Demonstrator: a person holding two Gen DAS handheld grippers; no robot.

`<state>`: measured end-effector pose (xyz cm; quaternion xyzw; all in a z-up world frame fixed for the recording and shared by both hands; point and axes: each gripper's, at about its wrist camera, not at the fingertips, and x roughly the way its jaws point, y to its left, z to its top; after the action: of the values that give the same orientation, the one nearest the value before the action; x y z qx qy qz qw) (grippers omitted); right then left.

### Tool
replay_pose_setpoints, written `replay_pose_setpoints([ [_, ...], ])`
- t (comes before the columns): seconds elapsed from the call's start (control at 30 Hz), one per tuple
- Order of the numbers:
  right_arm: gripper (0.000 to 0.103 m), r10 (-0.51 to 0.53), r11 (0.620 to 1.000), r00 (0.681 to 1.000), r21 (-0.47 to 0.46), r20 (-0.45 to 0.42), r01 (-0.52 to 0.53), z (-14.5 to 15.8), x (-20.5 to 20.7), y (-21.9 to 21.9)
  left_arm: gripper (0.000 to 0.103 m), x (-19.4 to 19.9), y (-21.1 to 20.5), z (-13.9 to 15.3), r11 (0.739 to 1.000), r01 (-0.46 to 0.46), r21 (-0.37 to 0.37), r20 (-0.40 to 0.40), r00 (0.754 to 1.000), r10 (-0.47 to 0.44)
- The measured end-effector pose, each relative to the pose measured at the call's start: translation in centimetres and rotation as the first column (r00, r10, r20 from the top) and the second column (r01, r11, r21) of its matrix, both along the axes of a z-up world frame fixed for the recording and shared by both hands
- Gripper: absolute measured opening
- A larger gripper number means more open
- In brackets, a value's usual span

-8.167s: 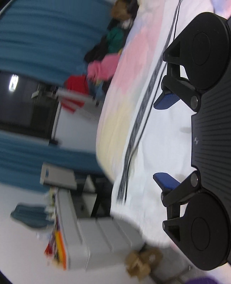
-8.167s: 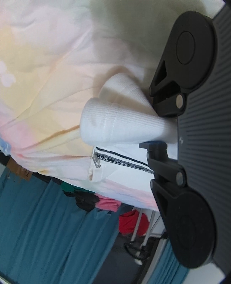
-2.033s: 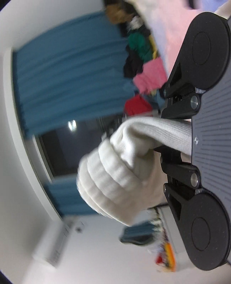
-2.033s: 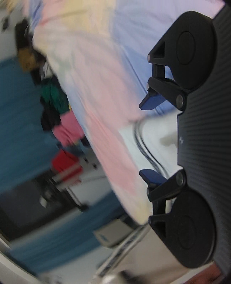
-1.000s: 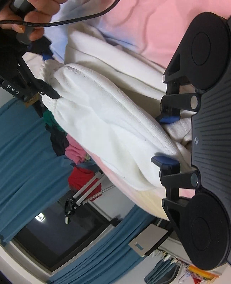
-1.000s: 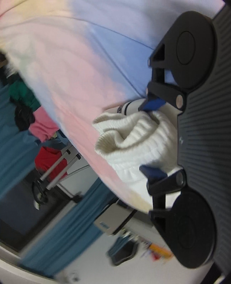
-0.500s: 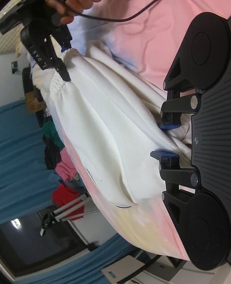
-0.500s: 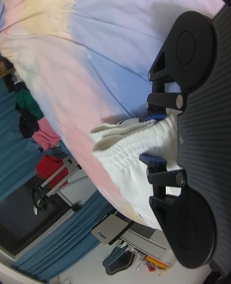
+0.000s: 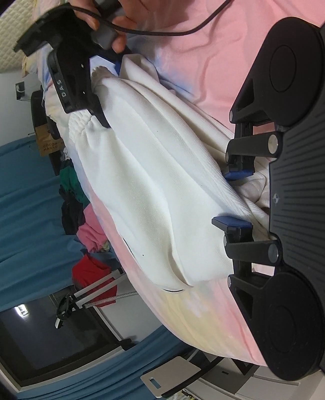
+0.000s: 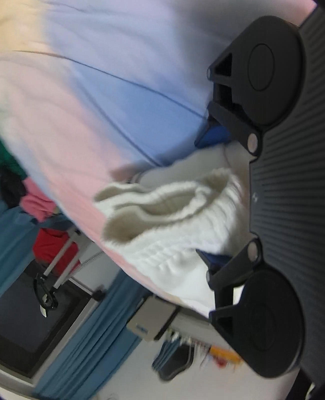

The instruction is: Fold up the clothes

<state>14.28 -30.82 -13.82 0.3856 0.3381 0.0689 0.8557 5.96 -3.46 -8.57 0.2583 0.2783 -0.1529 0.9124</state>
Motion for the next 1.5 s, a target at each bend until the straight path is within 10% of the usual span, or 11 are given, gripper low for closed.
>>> replay_pose_setpoints([
  [0.2,0.088,0.071,0.993,0.997,-0.095,0.025,-0.069,0.9,0.5,1.8,0.037,0.5,0.3,0.0,0.999,-0.015,-0.031,-0.015,1.000,0.015],
  [0.43,0.059,0.092,0.958,0.994,-0.278,0.050,-0.075,3.2,-0.7,3.9,0.045,0.6,0.3,1.0,0.996,-0.029,-0.087,-0.044,0.999,0.025],
  [0.53,0.052,0.064,0.960,0.995,-0.277,0.080,-0.040,4.1,-1.2,3.8,0.058,0.1,1.4,2.8,0.976,-0.015,-0.218,-0.063,0.998,0.001],
  [0.67,0.048,0.029,0.970,0.990,-0.244,0.135,0.005,5.7,-1.6,3.0,0.084,-0.5,5.5,6.1,0.846,-0.006,-0.534,-0.022,1.000,-0.007],
  [0.77,0.048,0.009,0.970,0.987,-0.241,0.163,0.031,6.3,-1.7,2.8,0.084,1.3,8.3,5.6,0.711,-0.166,-0.683,-0.128,0.986,0.107],
  [0.87,0.048,0.002,0.969,0.986,-0.245,0.169,0.040,6.1,-1.4,3.0,0.084,3.3,10.5,3.0,0.590,-0.381,-0.712,-0.301,0.924,0.234],
  [0.97,0.048,-0.003,0.969,0.988,-0.243,0.157,0.042,5.5,-1.1,2.8,0.083,4.8,12.7,-0.3,0.413,-0.544,-0.730,-0.494,0.838,0.231],
  [1.07,0.048,-0.004,0.968,0.989,-0.247,0.150,0.041,5.2,-0.9,2.8,0.082,5.6,13.4,-2.1,0.330,-0.587,-0.740,-0.593,0.800,0.094],
  [1.17,0.048,-0.007,0.967,0.989,-0.251,0.147,0.044,5.1,-1.0,2.9,0.078,5.4,12.5,-1.8,0.407,-0.560,-0.722,-0.568,0.815,0.115],
  [1.37,0.047,-0.002,0.958,0.986,-0.281,0.169,0.050,6.3,-1.5,4.0,0.039,4.6,13.1,-0.4,0.412,-0.539,-0.735,-0.544,0.831,0.117],
  [1.5,0.046,0.009,0.955,0.973,-0.290,0.232,0.060,9.6,-3.0,4.3,0.033,3.6,13.5,2.7,0.396,-0.498,-0.771,-0.512,0.855,0.078],
])
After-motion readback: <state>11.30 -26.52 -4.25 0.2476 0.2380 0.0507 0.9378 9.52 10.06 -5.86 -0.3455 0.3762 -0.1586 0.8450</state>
